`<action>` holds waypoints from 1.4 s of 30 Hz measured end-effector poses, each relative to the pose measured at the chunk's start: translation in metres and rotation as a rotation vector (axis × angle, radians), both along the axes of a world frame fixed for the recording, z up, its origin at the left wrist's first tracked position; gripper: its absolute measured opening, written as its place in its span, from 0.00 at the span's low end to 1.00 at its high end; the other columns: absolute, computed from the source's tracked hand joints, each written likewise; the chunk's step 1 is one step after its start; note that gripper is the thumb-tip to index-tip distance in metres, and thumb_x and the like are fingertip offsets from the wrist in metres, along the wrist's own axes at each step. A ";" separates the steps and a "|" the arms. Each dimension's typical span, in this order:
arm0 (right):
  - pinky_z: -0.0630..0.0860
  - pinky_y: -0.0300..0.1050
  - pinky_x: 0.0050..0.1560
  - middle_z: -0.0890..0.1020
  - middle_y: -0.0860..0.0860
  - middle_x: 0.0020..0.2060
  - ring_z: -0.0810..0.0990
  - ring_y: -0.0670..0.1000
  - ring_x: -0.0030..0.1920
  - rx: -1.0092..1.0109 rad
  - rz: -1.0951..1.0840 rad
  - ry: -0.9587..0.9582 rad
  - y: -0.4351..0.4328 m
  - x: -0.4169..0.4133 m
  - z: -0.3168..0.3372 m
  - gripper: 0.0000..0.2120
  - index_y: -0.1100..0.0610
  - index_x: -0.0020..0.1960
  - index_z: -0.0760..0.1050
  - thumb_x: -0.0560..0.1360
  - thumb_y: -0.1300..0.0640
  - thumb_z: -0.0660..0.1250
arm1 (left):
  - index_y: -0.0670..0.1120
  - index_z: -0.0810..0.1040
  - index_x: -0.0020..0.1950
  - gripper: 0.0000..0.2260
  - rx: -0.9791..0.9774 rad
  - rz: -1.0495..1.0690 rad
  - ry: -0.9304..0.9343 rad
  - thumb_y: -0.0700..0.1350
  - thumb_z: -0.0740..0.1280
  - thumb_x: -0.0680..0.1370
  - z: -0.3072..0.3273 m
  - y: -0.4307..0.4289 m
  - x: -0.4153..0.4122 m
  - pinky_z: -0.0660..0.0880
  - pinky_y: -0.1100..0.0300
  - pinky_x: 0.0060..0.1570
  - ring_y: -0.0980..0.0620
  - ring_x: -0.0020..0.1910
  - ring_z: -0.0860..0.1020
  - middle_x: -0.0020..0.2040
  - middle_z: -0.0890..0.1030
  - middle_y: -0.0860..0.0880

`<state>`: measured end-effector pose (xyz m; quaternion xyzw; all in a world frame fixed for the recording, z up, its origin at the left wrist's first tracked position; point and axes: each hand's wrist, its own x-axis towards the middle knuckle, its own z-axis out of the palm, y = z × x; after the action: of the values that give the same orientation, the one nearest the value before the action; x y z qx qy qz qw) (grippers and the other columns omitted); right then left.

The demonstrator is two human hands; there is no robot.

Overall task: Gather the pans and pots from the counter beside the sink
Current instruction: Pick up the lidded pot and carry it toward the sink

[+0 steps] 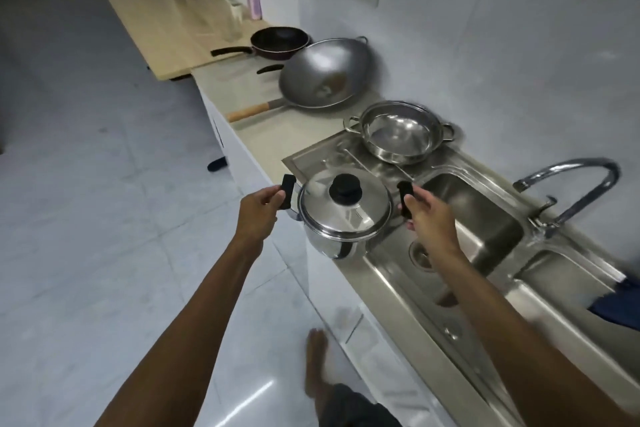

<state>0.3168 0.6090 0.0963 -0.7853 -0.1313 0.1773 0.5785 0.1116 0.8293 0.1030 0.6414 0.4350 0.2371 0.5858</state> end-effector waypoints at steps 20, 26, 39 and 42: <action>0.79 0.65 0.59 0.87 0.57 0.52 0.85 0.57 0.54 -0.163 -0.320 0.065 0.168 0.092 -0.059 0.19 0.53 0.68 0.75 0.78 0.63 0.68 | 0.44 0.79 0.70 0.16 -0.184 -0.380 0.148 0.42 0.68 0.82 -0.047 0.238 0.190 0.76 0.56 0.46 0.41 0.62 0.81 0.61 0.84 0.40; 0.79 0.65 0.57 0.87 0.58 0.52 0.85 0.59 0.51 -0.176 -0.498 0.075 0.195 0.080 -0.064 0.19 0.53 0.67 0.76 0.78 0.64 0.68 | 0.44 0.78 0.71 0.18 -0.169 -0.522 0.153 0.43 0.69 0.81 -0.061 0.276 0.211 0.80 0.56 0.50 0.44 0.61 0.82 0.63 0.83 0.42; 0.79 0.68 0.56 0.86 0.61 0.52 0.85 0.61 0.53 -0.208 -0.662 0.039 0.222 0.057 -0.068 0.18 0.54 0.68 0.75 0.79 0.65 0.66 | 0.45 0.77 0.71 0.18 -0.105 -0.606 0.136 0.44 0.69 0.81 -0.069 0.293 0.218 0.75 0.45 0.69 0.48 0.65 0.79 0.67 0.81 0.46; 0.80 0.66 0.53 0.87 0.59 0.52 0.85 0.60 0.51 -0.254 -0.653 -0.005 0.223 0.055 -0.064 0.17 0.52 0.68 0.75 0.80 0.63 0.66 | 0.45 0.77 0.71 0.17 -0.019 -0.654 0.153 0.45 0.67 0.83 -0.068 0.291 0.216 0.76 0.44 0.67 0.46 0.65 0.79 0.66 0.81 0.44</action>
<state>0.3714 0.8316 0.0319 -0.8519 0.1484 -0.0042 0.5022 0.3278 1.1207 0.0347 0.7575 0.2512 -0.0163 0.6023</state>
